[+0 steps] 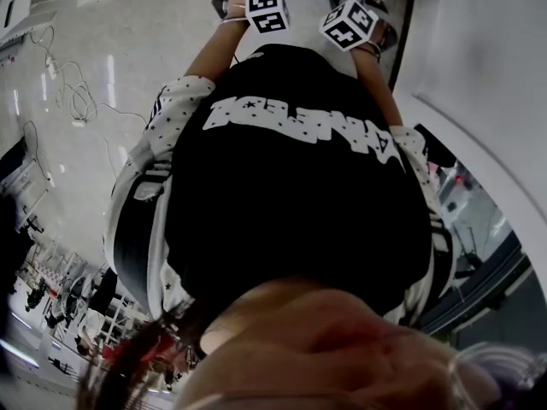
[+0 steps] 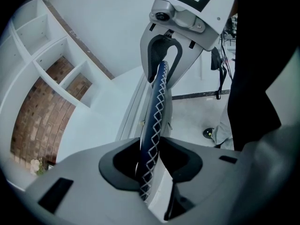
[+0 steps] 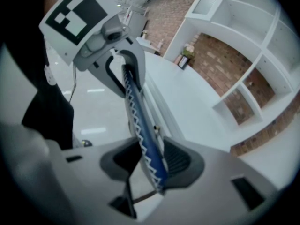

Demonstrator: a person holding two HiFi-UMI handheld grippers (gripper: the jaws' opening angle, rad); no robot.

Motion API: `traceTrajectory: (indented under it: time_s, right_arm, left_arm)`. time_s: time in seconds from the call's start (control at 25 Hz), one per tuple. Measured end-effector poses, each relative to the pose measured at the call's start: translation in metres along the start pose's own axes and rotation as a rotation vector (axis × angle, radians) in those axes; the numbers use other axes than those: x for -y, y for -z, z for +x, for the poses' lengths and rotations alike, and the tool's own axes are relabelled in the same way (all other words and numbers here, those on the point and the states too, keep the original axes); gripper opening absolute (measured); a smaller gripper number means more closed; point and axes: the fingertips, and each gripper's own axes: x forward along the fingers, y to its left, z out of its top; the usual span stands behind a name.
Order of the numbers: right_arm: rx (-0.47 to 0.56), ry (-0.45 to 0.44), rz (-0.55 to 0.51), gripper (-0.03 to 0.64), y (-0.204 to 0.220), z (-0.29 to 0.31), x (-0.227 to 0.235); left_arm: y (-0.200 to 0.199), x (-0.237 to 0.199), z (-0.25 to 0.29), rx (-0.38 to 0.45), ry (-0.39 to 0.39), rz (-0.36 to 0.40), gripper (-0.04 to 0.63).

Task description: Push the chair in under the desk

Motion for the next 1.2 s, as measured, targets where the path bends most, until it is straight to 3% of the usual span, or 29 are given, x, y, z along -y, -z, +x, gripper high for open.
traceTrajectory:
  time_s: [0.28, 0.48, 1.2]
  right_arm:
    - [0.025, -0.004, -0.001, 0.158, 0.001, -0.001, -0.004]
    - [0.065, -0.005, 0.090, 0.219, 0.009, -0.005, -0.003]
    - [0.144, 0.050, 0.144, 0.229, -0.002, -0.031, -0.003]
  left_arm:
    - [0.000, 0.004, 0.001, -0.006, -0.020, -0.003, 0.216]
    - [-0.002, 0.006, 0.000, 0.014, -0.032, -0.026, 0.239]
    - [0.004, 0.000, -0.029, 0.106, -0.083, -0.188, 0.268]
